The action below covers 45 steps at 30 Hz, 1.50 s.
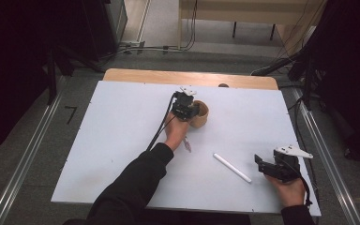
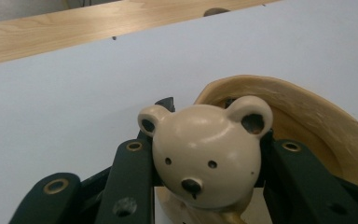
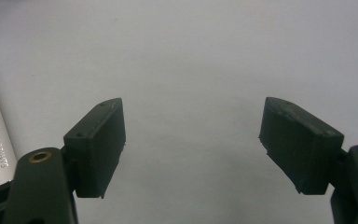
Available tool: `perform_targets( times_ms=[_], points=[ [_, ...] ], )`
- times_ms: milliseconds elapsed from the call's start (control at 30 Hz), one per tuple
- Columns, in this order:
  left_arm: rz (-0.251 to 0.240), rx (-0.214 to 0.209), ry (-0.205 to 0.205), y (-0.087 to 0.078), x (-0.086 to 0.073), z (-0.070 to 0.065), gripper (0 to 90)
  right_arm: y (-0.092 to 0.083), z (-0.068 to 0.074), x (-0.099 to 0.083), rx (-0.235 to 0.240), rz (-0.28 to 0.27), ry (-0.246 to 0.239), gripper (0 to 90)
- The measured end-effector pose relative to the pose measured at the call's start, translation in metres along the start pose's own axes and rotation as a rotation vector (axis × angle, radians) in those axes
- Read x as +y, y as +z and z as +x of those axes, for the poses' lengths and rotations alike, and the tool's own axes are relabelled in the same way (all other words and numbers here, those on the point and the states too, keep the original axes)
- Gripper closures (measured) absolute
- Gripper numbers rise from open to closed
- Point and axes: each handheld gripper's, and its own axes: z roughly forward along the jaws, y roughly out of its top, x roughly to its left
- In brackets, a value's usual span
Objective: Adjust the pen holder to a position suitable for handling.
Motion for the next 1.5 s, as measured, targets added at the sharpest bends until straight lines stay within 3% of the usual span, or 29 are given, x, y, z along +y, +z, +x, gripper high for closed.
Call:
perform_targets(
  times_ms=[433, 867, 1300, 1400, 1500],
  points=[
    [-0.009, -0.037, 0.016, 0.004, -0.002, -0.035, 64.2, -0.001, 0.002, 0.0, 0.005, -0.001, -0.003, 21.1],
    [-0.015, -0.044, 0.02, 0.006, -0.003, -0.053, 64.2, -0.001, 0.002, 0.001, 0.006, -0.003, -0.008, 21.2],
    [-0.021, -0.058, 0.016, 0.006, -0.004, -0.054, 62.8, -0.002, 0.002, 0.0, 0.007, -0.005, -0.008, 21.2],
    [-0.023, -0.084, -0.003, 0.005, -0.005, -0.051, 55.0, -0.001, 0.002, 0.0, 0.007, -0.001, -0.006, 21.2],
    [-0.023, -0.091, 0.003, 0.002, -0.005, -0.05, 48.1, -0.001, 0.002, 0.0, 0.008, -0.003, -0.01, 21.2]
  ],
)
